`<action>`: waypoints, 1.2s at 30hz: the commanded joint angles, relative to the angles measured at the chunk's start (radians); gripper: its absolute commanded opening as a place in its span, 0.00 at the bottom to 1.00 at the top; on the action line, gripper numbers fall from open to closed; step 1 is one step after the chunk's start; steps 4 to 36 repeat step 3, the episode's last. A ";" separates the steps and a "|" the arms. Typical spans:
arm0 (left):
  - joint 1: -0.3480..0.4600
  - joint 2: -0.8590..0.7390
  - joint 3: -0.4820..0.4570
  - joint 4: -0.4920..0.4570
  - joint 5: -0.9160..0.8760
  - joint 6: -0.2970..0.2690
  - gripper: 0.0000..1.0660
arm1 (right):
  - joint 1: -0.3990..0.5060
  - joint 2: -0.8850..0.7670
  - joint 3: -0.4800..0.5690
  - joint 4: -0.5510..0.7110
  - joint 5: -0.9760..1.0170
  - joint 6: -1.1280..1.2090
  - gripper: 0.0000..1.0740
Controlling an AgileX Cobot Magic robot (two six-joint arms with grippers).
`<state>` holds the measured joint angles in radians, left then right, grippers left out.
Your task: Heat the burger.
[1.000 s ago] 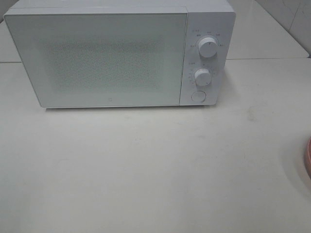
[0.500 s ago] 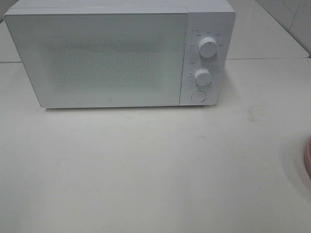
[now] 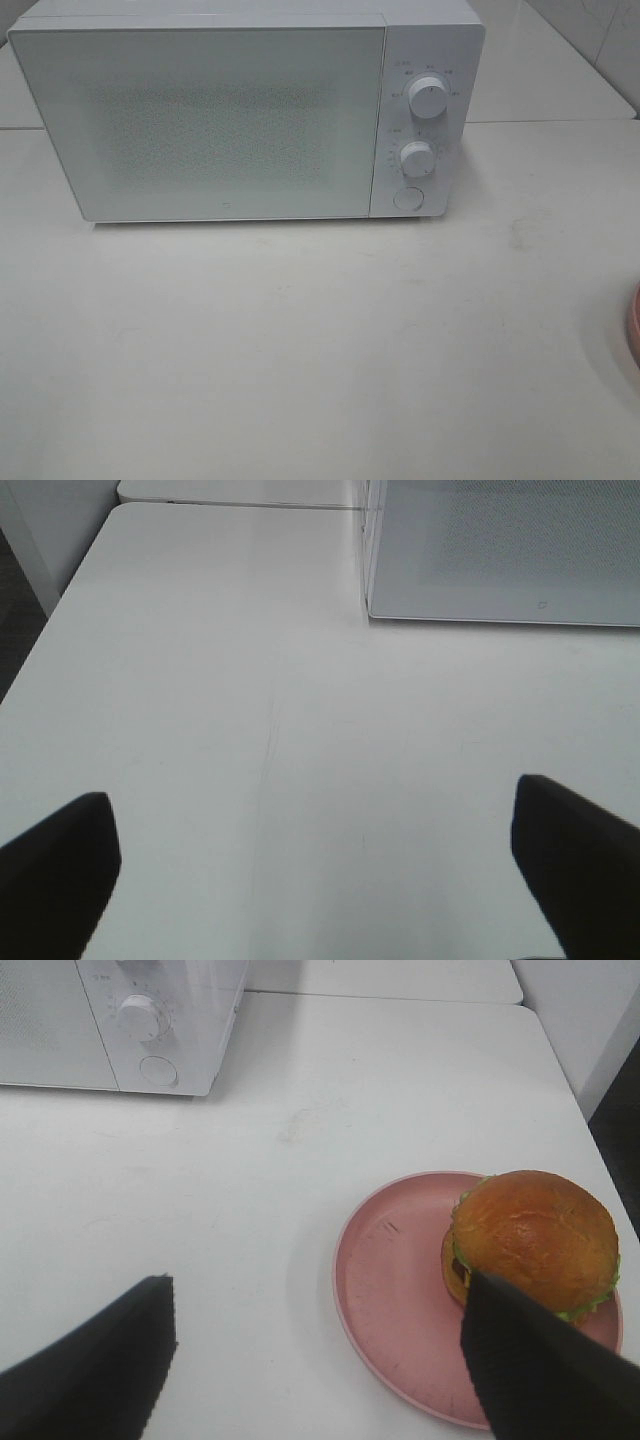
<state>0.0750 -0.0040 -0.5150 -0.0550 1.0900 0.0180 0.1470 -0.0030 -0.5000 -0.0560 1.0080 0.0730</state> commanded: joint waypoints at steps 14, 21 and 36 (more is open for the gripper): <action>-0.001 -0.023 0.000 -0.009 -0.017 -0.004 0.94 | -0.007 -0.027 0.001 -0.004 -0.013 0.001 0.71; -0.001 -0.023 0.000 -0.009 -0.017 -0.004 0.94 | -0.007 -0.027 0.001 -0.004 -0.013 0.001 0.71; -0.001 -0.023 0.000 -0.009 -0.017 -0.004 0.94 | -0.007 -0.027 0.001 -0.004 -0.013 0.001 0.71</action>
